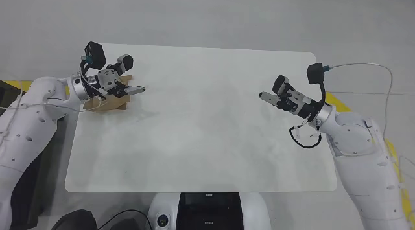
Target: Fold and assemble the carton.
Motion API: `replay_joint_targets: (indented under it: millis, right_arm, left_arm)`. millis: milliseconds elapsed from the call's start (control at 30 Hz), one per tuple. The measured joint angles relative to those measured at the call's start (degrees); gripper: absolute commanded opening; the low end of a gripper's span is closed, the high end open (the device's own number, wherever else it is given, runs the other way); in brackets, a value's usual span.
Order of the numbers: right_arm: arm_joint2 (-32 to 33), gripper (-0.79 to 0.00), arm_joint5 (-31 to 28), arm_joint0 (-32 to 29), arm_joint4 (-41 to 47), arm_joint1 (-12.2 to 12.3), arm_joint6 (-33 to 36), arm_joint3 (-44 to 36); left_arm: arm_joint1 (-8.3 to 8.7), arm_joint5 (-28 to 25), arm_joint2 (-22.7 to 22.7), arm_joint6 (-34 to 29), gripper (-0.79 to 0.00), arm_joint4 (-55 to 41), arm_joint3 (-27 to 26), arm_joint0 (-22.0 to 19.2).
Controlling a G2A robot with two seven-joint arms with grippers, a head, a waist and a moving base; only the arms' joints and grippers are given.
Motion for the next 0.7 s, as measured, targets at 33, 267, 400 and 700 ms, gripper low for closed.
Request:
replay_joint_targets:
  millis: [33, 267, 400, 700]
  right_arm:
    - [0.0, -0.001, 0.0, 0.0, 0.0, 0.0, 0.0, 0.0]
    - [0.0, 0.000, 0.0, 0.0, 0.0, 0.0, 0.0, 0.0]
    - [0.0, -0.001, 0.0, 0.0, 0.0, 0.0, 0.0, 0.0]
    - [0.0, 0.000, 0.0, 0.0, 0.0, 0.0, 0.0, 0.0]
  left_arm:
    - [0.00, 0.0, 0.0, 0.0, -0.001, 0.0, 0.0, 0.0]
    - [0.00, 0.0, 0.0, 0.0, -0.001, 0.0, 0.0, 0.0]
    - [0.00, 0.0, 0.0, 0.0, 0.000, 0.0, 0.0, 0.0]
    - [0.35, 0.0, -0.4, -6.0, 0.000, -5.3, 2.9, 1.6]
